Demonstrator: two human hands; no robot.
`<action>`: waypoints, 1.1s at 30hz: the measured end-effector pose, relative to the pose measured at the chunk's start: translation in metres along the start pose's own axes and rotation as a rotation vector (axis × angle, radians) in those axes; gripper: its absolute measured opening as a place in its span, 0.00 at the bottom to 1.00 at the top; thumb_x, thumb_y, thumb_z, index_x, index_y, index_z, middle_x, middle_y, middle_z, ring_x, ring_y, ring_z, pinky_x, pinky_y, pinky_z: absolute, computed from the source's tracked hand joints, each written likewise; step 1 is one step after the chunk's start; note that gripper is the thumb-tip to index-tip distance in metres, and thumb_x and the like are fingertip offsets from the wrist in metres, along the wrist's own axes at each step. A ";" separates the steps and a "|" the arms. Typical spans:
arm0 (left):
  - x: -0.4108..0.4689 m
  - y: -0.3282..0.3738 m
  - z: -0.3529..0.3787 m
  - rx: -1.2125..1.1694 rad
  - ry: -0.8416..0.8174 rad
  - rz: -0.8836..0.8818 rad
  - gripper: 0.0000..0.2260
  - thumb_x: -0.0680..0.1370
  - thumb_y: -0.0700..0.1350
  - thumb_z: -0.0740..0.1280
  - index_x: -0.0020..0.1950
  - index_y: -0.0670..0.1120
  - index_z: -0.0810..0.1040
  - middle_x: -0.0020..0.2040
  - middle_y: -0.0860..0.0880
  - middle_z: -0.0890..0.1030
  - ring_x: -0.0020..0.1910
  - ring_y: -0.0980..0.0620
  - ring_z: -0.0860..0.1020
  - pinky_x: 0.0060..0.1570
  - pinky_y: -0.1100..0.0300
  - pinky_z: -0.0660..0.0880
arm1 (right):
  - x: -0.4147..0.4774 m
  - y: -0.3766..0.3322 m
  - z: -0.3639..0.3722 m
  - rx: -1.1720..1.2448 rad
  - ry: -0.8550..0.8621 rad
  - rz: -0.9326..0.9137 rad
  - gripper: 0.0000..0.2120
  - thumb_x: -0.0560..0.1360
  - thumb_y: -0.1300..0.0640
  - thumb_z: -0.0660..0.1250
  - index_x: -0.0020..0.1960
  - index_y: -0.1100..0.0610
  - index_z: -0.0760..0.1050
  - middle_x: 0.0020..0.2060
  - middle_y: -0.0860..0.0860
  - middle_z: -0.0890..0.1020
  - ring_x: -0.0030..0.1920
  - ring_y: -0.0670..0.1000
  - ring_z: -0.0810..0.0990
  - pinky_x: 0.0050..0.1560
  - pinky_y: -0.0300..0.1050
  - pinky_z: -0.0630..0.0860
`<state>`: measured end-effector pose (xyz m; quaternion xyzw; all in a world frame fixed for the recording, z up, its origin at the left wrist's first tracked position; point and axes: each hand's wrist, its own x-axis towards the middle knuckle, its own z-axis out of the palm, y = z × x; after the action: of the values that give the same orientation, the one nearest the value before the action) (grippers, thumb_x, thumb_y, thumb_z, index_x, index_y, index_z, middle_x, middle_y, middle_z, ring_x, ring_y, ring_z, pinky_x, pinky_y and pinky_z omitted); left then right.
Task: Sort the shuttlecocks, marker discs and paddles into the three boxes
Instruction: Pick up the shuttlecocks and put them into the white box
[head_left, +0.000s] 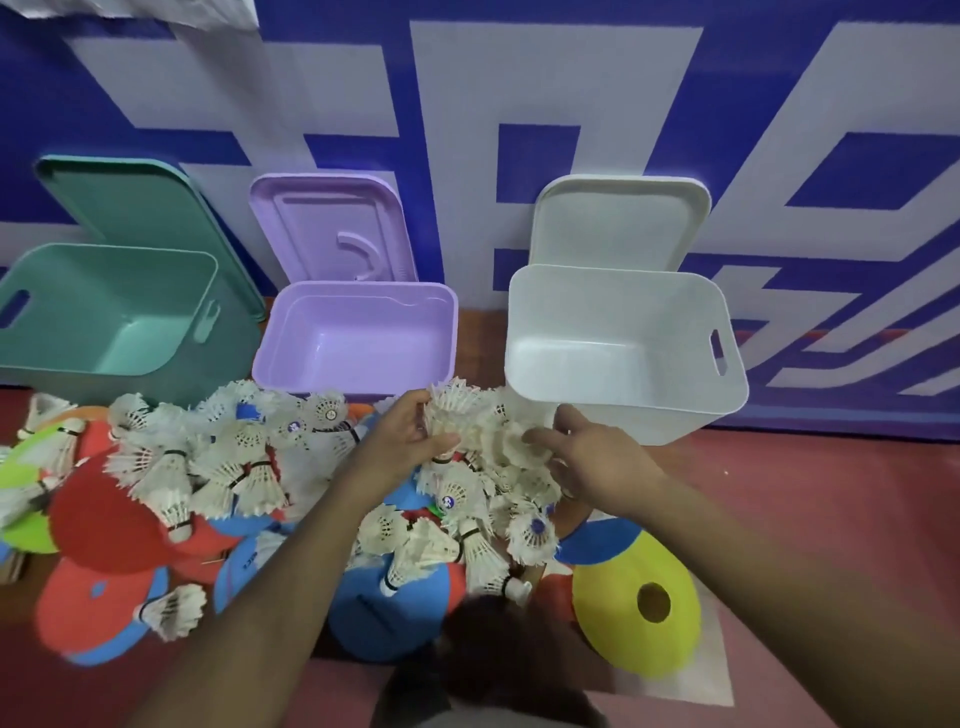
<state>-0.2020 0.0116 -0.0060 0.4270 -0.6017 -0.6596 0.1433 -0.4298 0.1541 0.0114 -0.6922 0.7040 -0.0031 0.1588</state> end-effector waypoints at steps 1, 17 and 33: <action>-0.001 -0.003 0.001 0.010 0.013 -0.008 0.23 0.71 0.42 0.76 0.64 0.50 0.73 0.58 0.54 0.82 0.58 0.58 0.80 0.62 0.57 0.75 | 0.004 0.000 0.004 -0.056 -0.023 -0.029 0.24 0.75 0.57 0.61 0.71 0.45 0.67 0.52 0.54 0.70 0.34 0.59 0.73 0.33 0.48 0.67; -0.012 -0.002 0.007 0.104 0.175 0.020 0.29 0.63 0.60 0.79 0.61 0.64 0.73 0.65 0.51 0.77 0.64 0.53 0.75 0.65 0.45 0.72 | -0.005 -0.002 -0.034 0.631 0.449 -0.047 0.03 0.77 0.58 0.67 0.47 0.53 0.79 0.45 0.47 0.75 0.39 0.45 0.76 0.43 0.41 0.75; 0.050 0.076 0.066 0.285 -0.078 0.287 0.26 0.70 0.46 0.78 0.63 0.55 0.70 0.55 0.51 0.79 0.53 0.51 0.79 0.54 0.56 0.78 | 0.008 0.038 -0.077 0.894 0.499 0.261 0.03 0.76 0.57 0.69 0.46 0.53 0.81 0.43 0.44 0.82 0.45 0.40 0.78 0.45 0.30 0.71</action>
<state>-0.3046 0.0030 0.0381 0.3269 -0.7488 -0.5566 0.1507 -0.4840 0.1316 0.0743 -0.4418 0.7306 -0.4480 0.2652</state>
